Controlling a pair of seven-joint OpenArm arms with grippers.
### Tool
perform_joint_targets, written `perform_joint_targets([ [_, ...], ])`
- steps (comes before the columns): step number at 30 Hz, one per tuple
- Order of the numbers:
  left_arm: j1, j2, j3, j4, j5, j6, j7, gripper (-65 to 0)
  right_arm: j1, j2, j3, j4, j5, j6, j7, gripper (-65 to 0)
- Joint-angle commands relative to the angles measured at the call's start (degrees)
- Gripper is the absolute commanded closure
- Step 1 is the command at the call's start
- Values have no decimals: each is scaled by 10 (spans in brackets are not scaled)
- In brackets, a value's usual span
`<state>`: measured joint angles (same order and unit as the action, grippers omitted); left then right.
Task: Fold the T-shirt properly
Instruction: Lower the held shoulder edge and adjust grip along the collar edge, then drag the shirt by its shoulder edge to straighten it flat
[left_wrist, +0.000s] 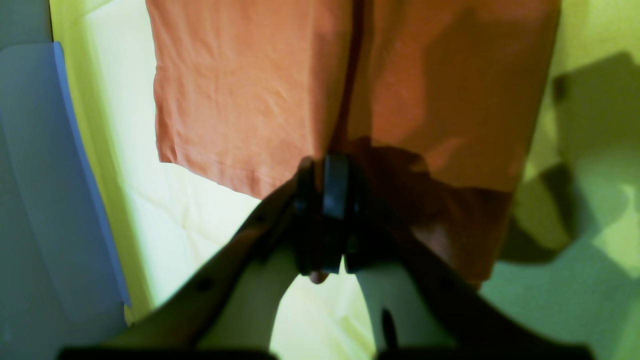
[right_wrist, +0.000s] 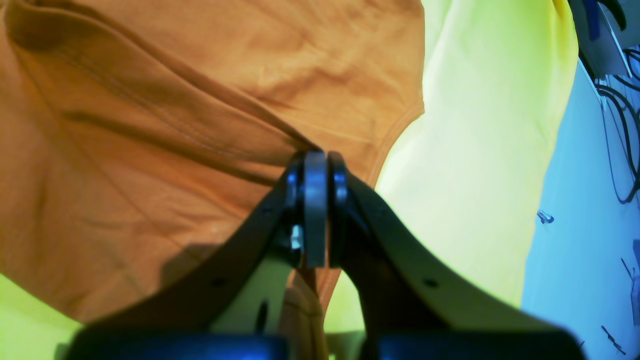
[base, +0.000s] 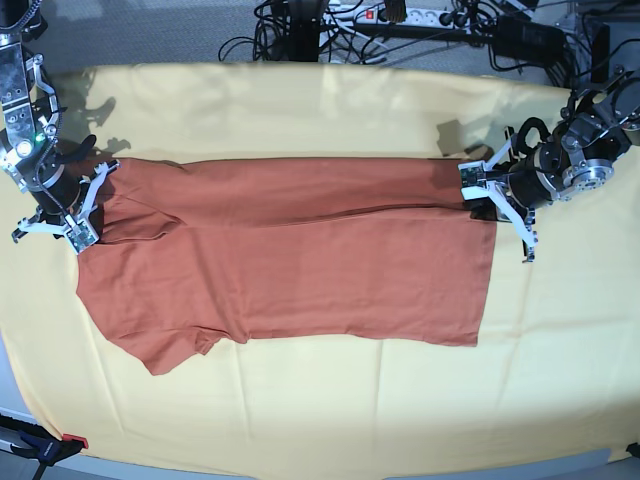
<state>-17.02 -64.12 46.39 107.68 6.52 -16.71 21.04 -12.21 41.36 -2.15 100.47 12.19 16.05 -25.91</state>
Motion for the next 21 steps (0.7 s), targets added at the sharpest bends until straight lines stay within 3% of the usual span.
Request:
perform_joint_targets([
  [1,-11,-13,-8,6,10,9,-4,-49,8,11,6,6,-5,-4,14,0],
  [3,-11,-13,-8,6,45,9,-4,-158,8,12,6,6,-5,-6,15,-28],
  [6,-11,-16,-8,6,70,43,7,-391,8,13,6,6,-5,-13,15,-286],
  [7,-11,-17,-8,6,67,60,16,-422,8,13,6,6,-5,-13,15,-346],
  [8,-11,-17,-8,6,64,70,25,-424,8,13,6,6,-5,-13,15,-372],
  [11,-11,-18,-8,6,70,80,42,-420,8,14,6,9,-7,-42,15,-375],
  [13,-11,-18,-8,6,70,80,50,-419,8,14,7,19,-7,-45,5,-375],
  [14,-11,-19,-8,6,69,79,50,-419,8,14,7,30,-7,-38,-10,-374],
  [18,-11,-32,-8,17,62,73,50,-419,-3,26,7,91,-4,45,-92,-372],
  [21,-11,-52,-8,33,45,57,50,-419,-36,53,7,133,5,69,-134,-367],
])
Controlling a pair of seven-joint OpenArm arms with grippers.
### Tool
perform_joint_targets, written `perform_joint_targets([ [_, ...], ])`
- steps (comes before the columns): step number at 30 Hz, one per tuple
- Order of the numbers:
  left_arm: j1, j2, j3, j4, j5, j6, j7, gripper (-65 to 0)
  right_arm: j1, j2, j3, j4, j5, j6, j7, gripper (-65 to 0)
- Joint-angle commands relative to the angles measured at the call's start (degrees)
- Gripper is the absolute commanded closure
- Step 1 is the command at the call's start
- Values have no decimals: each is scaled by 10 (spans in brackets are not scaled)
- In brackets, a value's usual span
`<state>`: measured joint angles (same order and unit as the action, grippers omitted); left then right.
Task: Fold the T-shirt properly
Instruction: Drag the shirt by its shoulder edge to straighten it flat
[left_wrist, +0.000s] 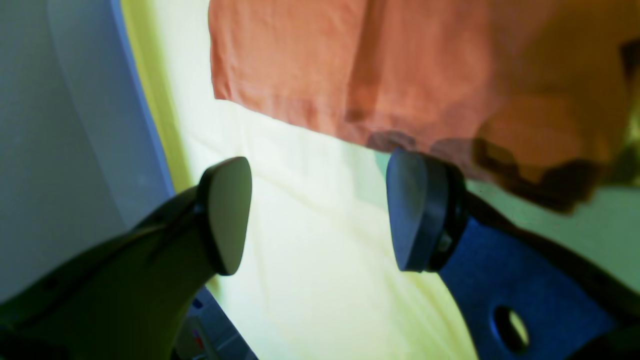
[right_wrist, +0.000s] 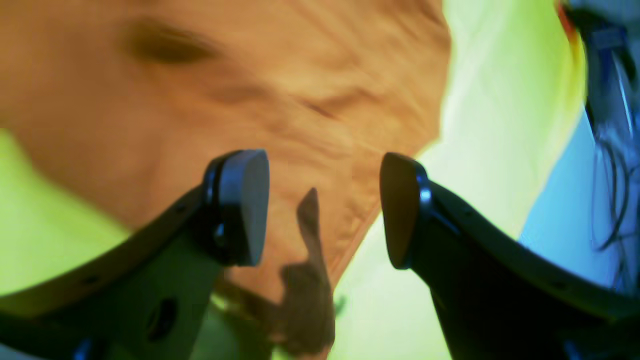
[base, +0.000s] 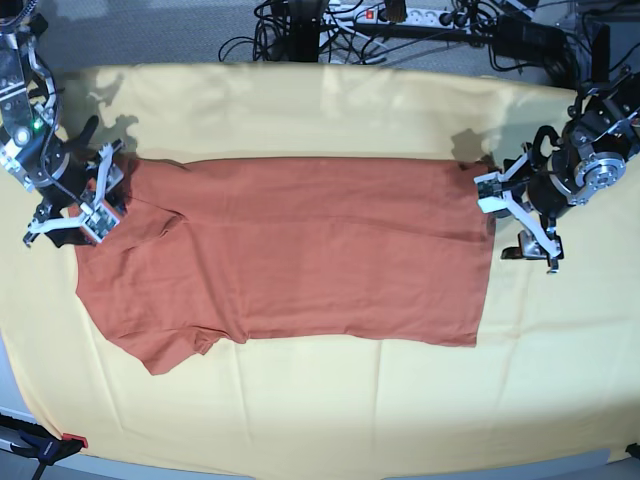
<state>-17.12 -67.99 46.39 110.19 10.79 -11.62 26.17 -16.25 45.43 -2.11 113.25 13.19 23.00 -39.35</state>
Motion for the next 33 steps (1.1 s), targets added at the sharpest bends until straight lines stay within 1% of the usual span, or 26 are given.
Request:
perform_joint_targets([
  [1,-10,-20,-8,12,-7,-11,-2,-419,-8,23,7,14,-1,5,-11,-357],
  [4,-10,-38,-8,20,-49,-66,-9,-419,-45,51,7,21,0,20,-38,-355],
  [7,-8,-39,-8,19,-64,-104,-9,-419,-81,71,7,19,-4,25,-42,-355],
  [9,-7,-38,-8,19,-77,-128,-9,-419,-97,73,7,10,-4,26,-33,-355],
  [11,-7,-37,-8,19,-83,-155,-10,-419,-107,73,7,-8,-27,25,-13,-355],
  [12,-7,-38,-8,19,-83,-158,-15,-419,-107,73,6,-20,-45,21,6,-354],
  [15,-7,-37,-8,18,-82,-151,-24,-419,-107,73,7,-56,-93,-17,64,-307],
  [16,-6,-37,-8,18,-84,-152,-24,-419,-107,73,7,-64,-105,-21,79,-300],
  [21,-6,-32,-7,18,-83,-155,-37,-419,-106,73,6,-93,-105,-13,95,-300],
  [24,-6,-23,-7,13,-83,-159,-44,-419,-102,70,6,-103,-106,-11,120,-300],
  [30,-7,-5,-7,-40,-78,-163,-51,-418,-95,68,6,-103,-102,7,122,-300],
  [33,-7,-1,-7,-75,-77,-164,-75,-418,-95,68,6,-103,-102,9,122,-300],
])
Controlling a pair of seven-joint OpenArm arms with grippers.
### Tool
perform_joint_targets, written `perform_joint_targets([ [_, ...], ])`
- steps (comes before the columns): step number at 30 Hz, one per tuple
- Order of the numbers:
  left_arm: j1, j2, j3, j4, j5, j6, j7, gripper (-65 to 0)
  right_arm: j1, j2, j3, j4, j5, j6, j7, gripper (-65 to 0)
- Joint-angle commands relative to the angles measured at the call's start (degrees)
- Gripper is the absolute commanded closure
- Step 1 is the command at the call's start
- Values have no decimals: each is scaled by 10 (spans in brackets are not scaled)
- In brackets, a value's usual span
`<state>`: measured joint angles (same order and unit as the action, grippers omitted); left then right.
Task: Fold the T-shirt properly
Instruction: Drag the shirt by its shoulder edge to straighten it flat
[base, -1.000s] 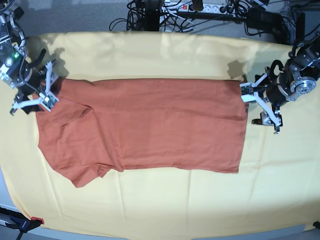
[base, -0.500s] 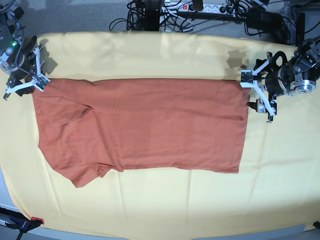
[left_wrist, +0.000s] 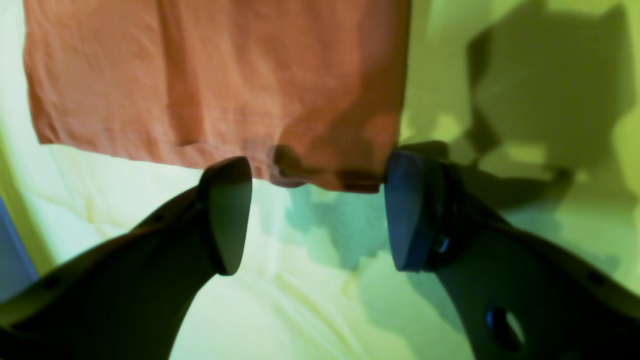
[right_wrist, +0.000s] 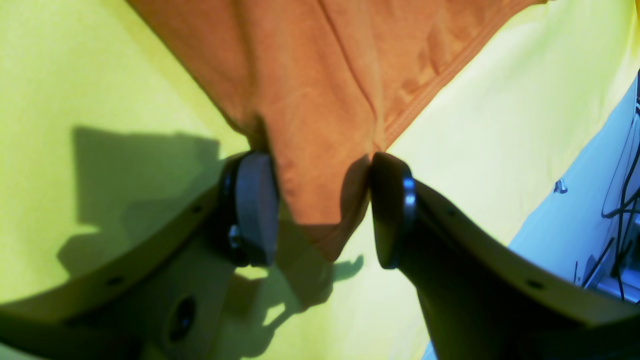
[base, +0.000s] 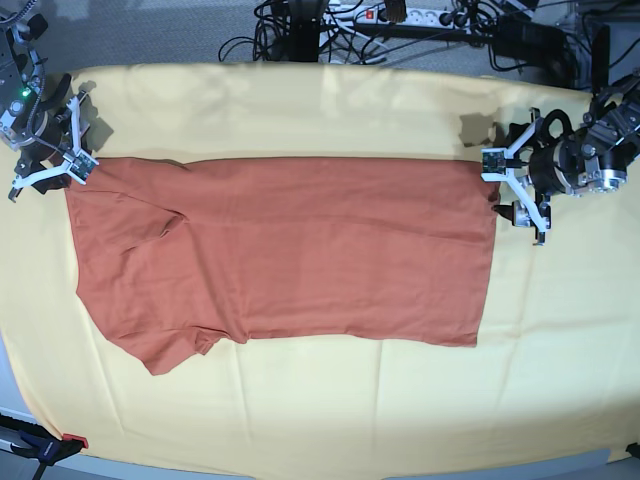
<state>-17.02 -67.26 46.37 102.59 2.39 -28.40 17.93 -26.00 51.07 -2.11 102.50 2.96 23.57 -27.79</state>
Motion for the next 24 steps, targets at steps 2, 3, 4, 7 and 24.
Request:
perform_joint_targets([
  [2,-8,-3,-7,-12,7,-11,-7,-418,3,12,6,5,0,3,7,-300],
  [3,-8,1,-7,-15,7,-11,-13,-418,3,12,6,5,0,2,8,-300],
  [4,-8,6,-7,-16,7,-10,-14,-418,3,11,6,5,0,2,9,-300],
  [7,-8,20,-7,-15,7,-10,-14,-333,3,12,6,5,0,2,9,-299],
  [24,-11,-33,-7,57,5,-10,-10,0,6,28,6,21,45,26,-69,0],
])
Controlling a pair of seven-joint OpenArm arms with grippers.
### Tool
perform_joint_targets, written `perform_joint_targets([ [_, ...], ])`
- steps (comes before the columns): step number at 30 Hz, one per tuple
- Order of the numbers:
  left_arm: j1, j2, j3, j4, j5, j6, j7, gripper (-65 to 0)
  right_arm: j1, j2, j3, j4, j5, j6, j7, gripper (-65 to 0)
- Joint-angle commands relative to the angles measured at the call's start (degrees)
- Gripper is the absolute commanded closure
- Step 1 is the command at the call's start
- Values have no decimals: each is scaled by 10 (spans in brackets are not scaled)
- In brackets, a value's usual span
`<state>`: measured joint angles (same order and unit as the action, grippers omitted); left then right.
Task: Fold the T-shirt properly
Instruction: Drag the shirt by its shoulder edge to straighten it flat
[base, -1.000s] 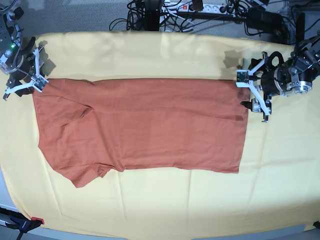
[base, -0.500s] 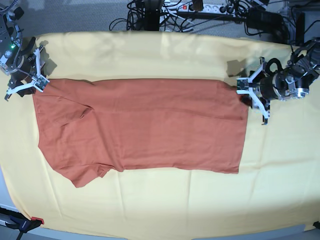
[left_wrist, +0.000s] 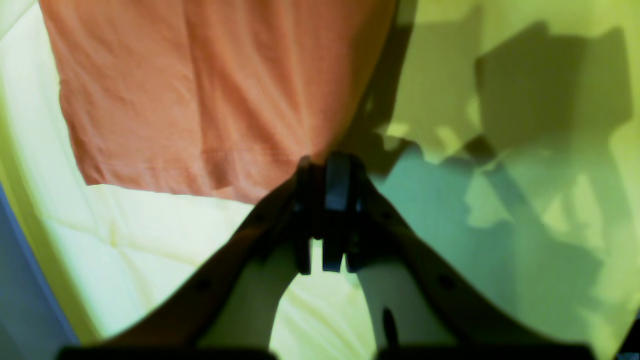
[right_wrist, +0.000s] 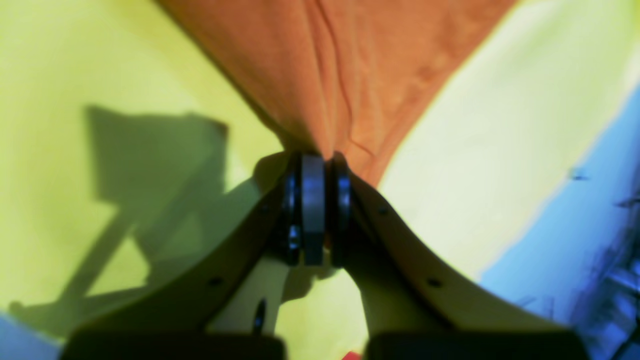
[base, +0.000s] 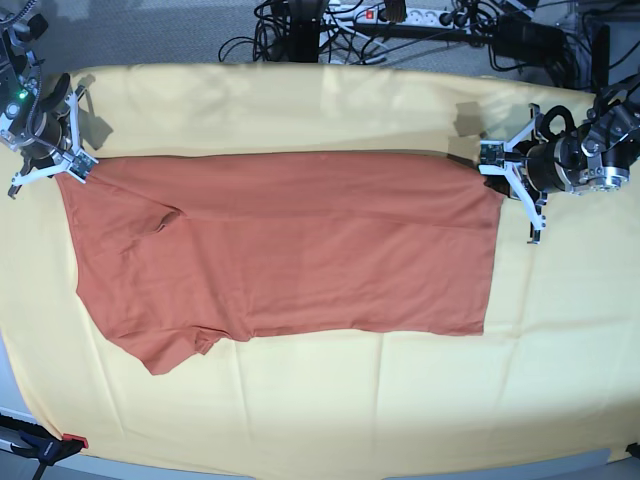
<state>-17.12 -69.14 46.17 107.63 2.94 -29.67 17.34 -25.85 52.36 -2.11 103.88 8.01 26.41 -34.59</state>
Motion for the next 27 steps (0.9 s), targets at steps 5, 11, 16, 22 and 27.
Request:
perform_joint_targets([
  [5,-10,-36,-5,7,-26,-54,-12,0,3,38,6,8,29,13,-45,0],
  [11,-10,-47,-5,8,-37,-100,-32,0,-8,56,7,34,79,36,-104,0],
  [16,-10,-47,-5,8,-43,-103,-41,0,-33,58,6,74,83,41,-155,0],
  [22,-10,-63,-5,22,-69,-103,-41,0,-53,82,6,89,85,41,-179,0],
  [27,-10,-97,-5,50,-69,-103,-41,0,-61,98,7,89,87,41,-191,0],
])
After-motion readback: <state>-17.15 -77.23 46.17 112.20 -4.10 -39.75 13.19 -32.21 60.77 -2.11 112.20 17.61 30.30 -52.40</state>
